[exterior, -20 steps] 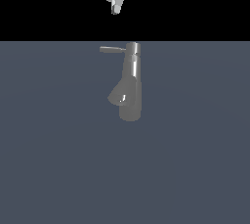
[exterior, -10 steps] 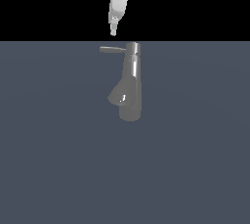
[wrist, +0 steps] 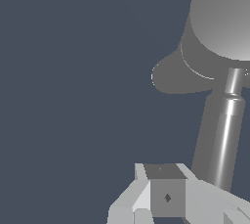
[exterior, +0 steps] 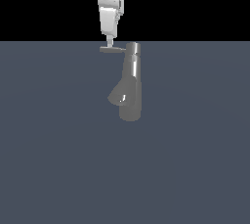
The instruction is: Turn on the faucet by rotating a designated handle.
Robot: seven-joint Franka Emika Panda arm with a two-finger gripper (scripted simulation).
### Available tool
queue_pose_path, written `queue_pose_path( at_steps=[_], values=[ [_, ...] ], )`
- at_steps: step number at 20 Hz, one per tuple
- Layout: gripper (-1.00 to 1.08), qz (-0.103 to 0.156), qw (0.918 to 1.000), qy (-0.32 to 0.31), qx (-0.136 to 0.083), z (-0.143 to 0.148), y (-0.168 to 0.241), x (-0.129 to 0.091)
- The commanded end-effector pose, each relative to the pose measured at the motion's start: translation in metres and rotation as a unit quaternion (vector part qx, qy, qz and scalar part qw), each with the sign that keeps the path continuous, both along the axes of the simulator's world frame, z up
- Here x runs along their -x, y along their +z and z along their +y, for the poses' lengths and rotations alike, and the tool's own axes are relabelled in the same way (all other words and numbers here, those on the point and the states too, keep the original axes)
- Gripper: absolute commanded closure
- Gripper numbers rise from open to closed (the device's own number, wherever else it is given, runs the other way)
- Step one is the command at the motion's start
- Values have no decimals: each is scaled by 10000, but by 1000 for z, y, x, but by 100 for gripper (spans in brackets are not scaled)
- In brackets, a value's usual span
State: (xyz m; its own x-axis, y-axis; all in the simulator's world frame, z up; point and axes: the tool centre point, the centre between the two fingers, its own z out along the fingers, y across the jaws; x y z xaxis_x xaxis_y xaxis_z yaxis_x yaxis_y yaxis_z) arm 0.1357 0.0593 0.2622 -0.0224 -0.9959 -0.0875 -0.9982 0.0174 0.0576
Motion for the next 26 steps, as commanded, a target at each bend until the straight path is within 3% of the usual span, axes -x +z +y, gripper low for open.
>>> queue_pose_path(
  at_steps=[1, 12, 26],
  values=[
    [108, -10, 9999, -152, 71, 3, -8, -6],
    [108, -28, 9991, -375, 192, 9, -21, -15],
    [108, 52, 9978, -648, 131, 8, -27, -12]
  ],
)
